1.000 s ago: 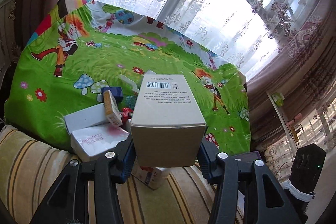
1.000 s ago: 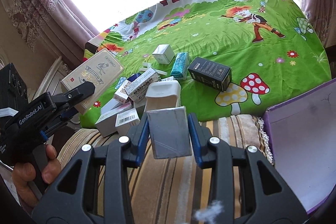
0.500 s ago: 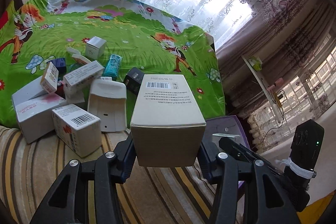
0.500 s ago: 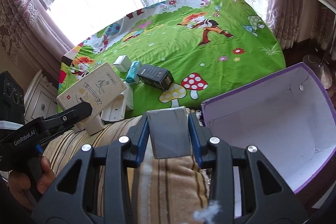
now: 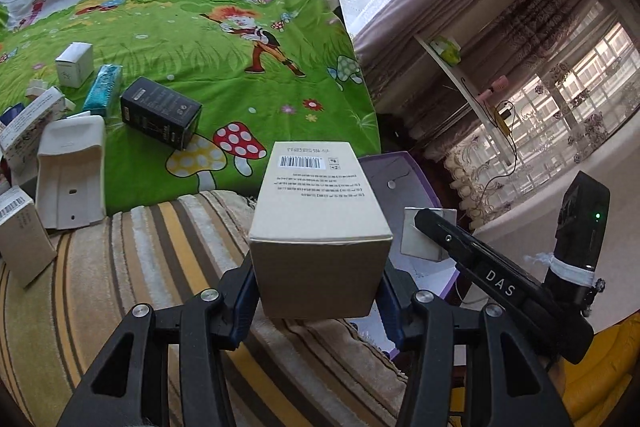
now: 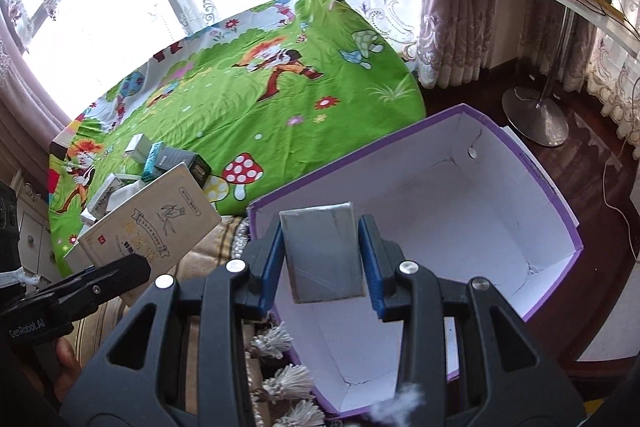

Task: Organize rigid objects
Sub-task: 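Carry both white boxes to the purple box and open both tools inside, then move both tools back over the box pile on the bed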

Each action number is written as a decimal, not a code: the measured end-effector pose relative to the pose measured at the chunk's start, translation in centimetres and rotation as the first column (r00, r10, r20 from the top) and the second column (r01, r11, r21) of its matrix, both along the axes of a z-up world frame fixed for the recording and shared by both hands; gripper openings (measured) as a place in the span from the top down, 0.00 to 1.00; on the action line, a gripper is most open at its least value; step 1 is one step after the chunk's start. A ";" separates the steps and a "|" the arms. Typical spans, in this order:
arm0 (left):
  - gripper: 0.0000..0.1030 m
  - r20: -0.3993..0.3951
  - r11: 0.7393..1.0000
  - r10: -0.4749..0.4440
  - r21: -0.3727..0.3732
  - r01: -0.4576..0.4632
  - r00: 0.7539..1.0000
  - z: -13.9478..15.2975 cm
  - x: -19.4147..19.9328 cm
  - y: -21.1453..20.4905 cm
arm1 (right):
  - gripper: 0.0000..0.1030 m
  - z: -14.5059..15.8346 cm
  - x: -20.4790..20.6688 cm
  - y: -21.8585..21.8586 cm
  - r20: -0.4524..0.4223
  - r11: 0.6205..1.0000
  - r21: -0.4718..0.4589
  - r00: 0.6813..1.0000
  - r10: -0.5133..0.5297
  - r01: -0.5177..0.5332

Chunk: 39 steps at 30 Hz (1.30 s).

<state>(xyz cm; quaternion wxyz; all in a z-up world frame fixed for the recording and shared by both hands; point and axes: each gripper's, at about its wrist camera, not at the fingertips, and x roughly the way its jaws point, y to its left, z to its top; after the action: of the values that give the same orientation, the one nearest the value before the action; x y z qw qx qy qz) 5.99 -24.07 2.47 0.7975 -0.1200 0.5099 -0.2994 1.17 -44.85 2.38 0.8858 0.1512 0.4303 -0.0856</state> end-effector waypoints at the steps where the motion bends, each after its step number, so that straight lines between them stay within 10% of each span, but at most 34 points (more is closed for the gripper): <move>1: 0.49 -0.003 1.000 -0.012 0.005 0.012 1.000 -0.1 0.1 -0.5 | 0.61 -0.2 -0.1 -0.4 -0.005 1.000 -0.001 1.000 -0.010 0.010; 16: 0.46 -0.020 0.991 -0.127 0.043 0.128 0.992 -0.8 0.6 -4.8 | 0.60 -1.4 -0.7 -4.0 -0.049 0.993 -0.018 0.992 -0.116 0.115; 23: 0.30 -0.012 0.993 -0.113 0.034 0.113 0.994 -0.4 0.4 -4.1 | 0.19 -0.9 -0.9 -4.5 -0.024 0.983 -0.052 0.984 -0.179 0.177; 39: 0.30 0.111 0.990 -0.085 0.126 0.071 0.990 0.9 -0.1 0.5 | 0.07 0.9 -0.5 -2.8 0.048 0.991 -0.098 0.995 -0.091 0.096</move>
<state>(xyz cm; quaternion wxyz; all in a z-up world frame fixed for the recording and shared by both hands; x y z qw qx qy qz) 5.91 -23.59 3.40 0.8194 -0.0335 0.4841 -0.3053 0.65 -47.66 3.31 0.8965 0.1283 0.3985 -0.1453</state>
